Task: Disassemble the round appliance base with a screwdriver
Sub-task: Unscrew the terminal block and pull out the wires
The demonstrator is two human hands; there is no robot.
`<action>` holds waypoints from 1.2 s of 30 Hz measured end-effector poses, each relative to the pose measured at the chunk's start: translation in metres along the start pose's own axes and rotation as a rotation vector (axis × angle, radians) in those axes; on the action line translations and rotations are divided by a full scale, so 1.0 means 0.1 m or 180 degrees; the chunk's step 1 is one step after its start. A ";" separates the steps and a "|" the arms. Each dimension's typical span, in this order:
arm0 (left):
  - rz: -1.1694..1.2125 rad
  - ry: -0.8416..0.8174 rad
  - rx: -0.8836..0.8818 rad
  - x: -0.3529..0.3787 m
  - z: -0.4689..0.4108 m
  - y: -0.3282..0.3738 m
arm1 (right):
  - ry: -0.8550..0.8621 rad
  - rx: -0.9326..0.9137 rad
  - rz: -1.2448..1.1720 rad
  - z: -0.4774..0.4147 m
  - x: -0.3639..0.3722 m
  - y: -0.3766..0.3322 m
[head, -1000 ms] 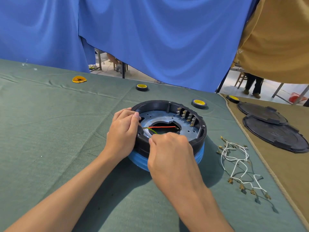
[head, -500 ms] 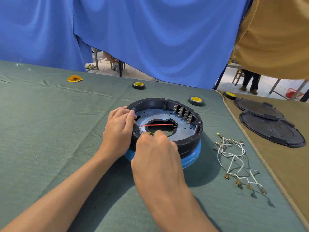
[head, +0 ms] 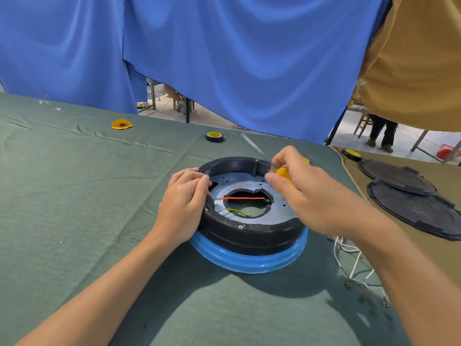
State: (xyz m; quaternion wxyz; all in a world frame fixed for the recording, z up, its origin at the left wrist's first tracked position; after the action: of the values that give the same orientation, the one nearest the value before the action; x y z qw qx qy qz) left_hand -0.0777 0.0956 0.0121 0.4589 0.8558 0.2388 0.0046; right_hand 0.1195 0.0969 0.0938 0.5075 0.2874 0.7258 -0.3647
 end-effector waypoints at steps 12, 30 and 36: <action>0.0096 -0.0046 0.0087 -0.02 -0.02 0.02 | -0.0547 -0.0453 0.0198 -0.61 0.70 -0.04; 0.0144 -0.0073 0.0056 -0.03 -0.01 0.00 | 0.0350 -0.0203 -0.0964 -0.43 -0.19 -0.06; 0.0296 -0.0097 0.0007 -0.03 0.00 0.01 | 0.0422 0.0493 -0.1130 -0.10 -0.40 0.44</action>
State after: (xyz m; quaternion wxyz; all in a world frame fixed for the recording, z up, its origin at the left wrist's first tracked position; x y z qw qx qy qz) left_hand -0.0798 0.0940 0.0137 0.4608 0.8665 0.1918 0.0127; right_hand 0.1620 0.1280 0.1237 0.3628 0.2165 0.7667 -0.4835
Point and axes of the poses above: each hand's wrist, its own z-axis away from the middle knuckle, its own x-axis out of the palm, y = z × x, the point moved 6 cm from there along -z, towards the middle knuckle, and after that the axes turned 15 degrees about z, right-handed, at the moved point
